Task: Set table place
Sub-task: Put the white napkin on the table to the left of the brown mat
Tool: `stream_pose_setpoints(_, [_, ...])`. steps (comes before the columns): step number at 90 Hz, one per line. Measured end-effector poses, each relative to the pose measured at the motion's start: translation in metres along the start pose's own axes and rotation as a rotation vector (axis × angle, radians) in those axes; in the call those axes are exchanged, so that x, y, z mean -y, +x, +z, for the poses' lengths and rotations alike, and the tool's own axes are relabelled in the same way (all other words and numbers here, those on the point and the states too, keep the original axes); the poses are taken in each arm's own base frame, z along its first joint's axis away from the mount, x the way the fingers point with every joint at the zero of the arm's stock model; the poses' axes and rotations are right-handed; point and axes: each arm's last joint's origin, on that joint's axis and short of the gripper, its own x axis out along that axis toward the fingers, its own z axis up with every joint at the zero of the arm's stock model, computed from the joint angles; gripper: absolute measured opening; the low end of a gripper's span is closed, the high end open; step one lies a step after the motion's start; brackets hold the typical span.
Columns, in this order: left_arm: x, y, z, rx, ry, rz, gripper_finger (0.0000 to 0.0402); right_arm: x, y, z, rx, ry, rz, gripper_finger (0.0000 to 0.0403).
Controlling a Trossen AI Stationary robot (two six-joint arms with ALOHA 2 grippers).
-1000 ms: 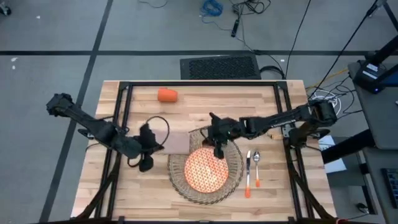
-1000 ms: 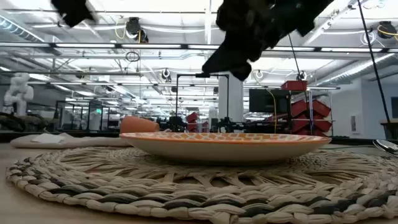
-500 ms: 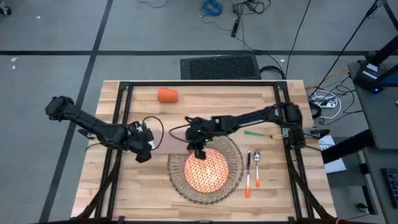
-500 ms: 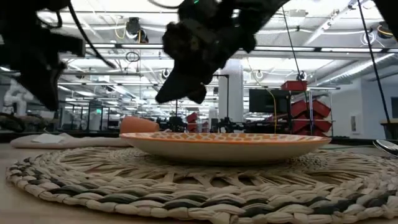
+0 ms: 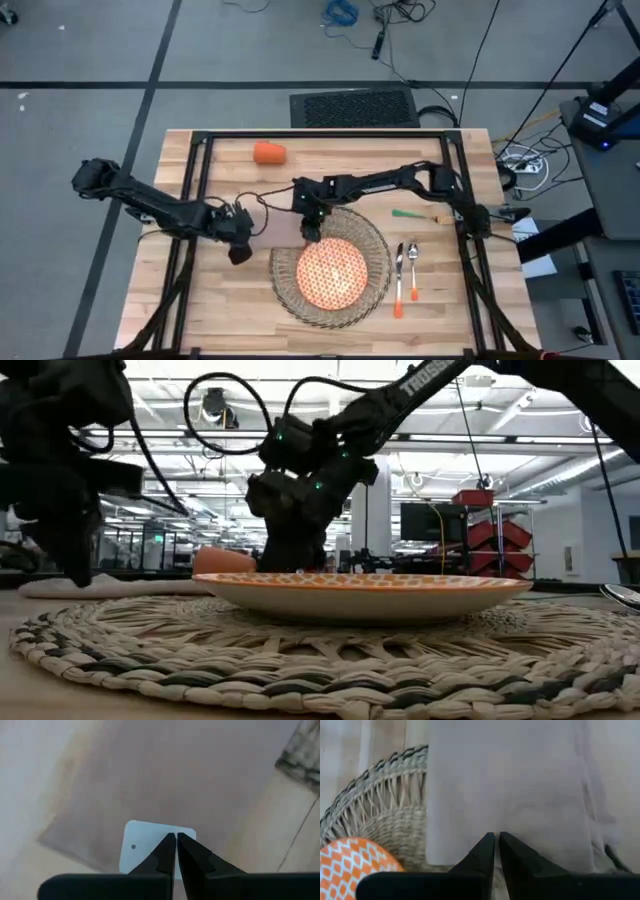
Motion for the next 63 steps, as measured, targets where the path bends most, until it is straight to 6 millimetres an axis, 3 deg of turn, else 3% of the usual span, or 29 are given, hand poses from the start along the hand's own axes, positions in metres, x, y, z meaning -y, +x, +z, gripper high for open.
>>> stream_pose_setpoints(18, [0.006,0.01,0.001,-0.042,-0.013,-0.027,0.0004,0.009,0.003,0.009,0.032,-0.02,-0.005,0.0018])
stream_pose_setpoints(35, [0.02,0.013,0.004,-0.012,-0.029,-0.123,0.0004,0.015,-0.007,0.025,0.106,-0.047,-0.029,0.0018])
stream_pose_setpoints(63, [0.041,0.011,-0.016,-0.047,-0.104,-0.169,0.0004,0.035,-0.011,0.026,0.112,-0.032,0.001,0.0018])
